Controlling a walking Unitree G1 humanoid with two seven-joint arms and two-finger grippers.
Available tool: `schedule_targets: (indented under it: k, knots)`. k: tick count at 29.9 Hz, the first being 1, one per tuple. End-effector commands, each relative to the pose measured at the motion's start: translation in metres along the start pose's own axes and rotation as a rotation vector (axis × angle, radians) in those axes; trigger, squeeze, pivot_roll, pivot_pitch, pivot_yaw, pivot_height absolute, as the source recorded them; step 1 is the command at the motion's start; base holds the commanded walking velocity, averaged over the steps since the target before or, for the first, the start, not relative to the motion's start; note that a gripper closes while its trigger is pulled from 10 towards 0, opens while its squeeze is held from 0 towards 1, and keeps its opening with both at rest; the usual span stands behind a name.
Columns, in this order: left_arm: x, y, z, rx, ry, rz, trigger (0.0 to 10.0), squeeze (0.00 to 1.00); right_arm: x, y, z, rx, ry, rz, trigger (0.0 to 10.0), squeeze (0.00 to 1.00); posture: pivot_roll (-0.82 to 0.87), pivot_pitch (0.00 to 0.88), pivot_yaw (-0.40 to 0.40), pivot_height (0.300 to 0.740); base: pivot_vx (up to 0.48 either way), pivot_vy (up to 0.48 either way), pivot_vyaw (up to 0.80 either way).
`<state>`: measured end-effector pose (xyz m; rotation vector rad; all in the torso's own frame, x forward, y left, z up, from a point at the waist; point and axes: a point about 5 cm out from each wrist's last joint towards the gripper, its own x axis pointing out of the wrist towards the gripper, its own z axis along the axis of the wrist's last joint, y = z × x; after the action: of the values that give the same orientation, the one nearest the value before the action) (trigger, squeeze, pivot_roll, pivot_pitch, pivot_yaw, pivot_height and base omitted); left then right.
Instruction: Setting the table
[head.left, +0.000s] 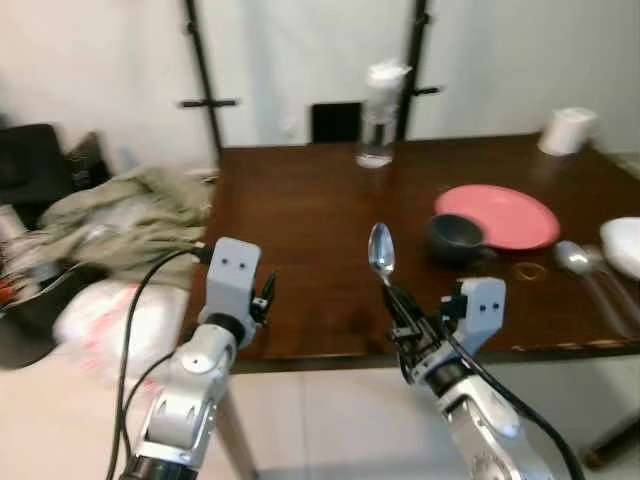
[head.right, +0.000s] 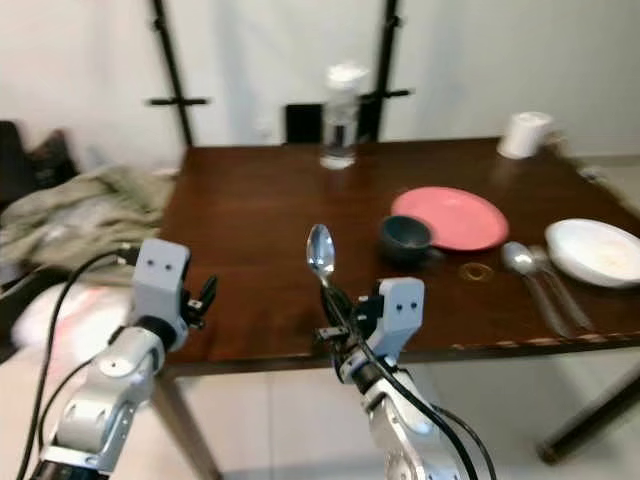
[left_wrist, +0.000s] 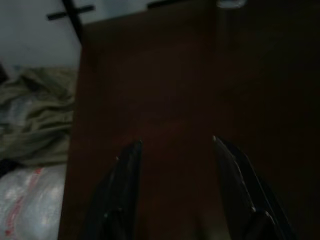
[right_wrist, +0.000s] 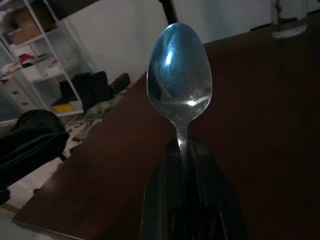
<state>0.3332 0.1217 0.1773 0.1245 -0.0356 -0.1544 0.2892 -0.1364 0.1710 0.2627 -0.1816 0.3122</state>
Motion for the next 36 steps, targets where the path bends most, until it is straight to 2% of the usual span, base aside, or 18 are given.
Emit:
schedule_targets:
  k: [1, 19, 24, 29, 33, 36]
  knots:
    - [0.003, 0.002, 0.001, 0.015, -0.002, 0.004, 10.0, 0.0, -0.002, -0.007, 0.003, -0.01, -0.021, -0.041, 10.0, 0.0, 0.05, 0.059, 0.085, 0.74, 0.48, 0.0, 0.0]
    - [0.006, 0.004, 0.003, 0.01, -0.022, 0.0, 10.0, 0.0, -0.001, -0.009, 0.003, -0.015, -0.032, -0.054, 10.0, 0.0, 0.05, 0.052, 0.087, 0.74, 0.48, 0.0, 0.0]
    - [0.004, 0.005, 0.003, 0.021, -0.032, -0.001, 10.0, 0.0, -0.002, -0.008, 0.003, -0.016, -0.029, -0.045, 10.0, 0.0, 0.05, 0.05, 0.087, 0.74, 0.0, 0.0, 0.0]
    - [0.0, 0.003, 0.002, 0.007, -0.024, -0.024, 10.0, 0.0, -0.006, -0.004, -0.005, -0.026, 0.025, 0.01, 10.0, 0.0, 0.05, 0.05, 0.086, 0.74, 0.0, 0.0, 0.0]
    - [-0.008, 0.002, -0.005, -0.006, 0.016, -0.092, 10.0, 0.0, -0.017, -0.008, -0.028, -0.129, 0.177, 0.006, 10.0, 0.0, 0.05, 0.051, 0.082, 0.74, 0.0, 0.0, 0.0]
    - [-0.012, 0.002, -0.009, -0.01, 0.046, -0.138, 10.0, 0.0, -0.021, -0.011, -0.036, -0.133, 0.23, -0.021, 10.0, 0.0, 0.06, 0.057, 0.073, 0.74, 0.0, 0.0, 0.0]
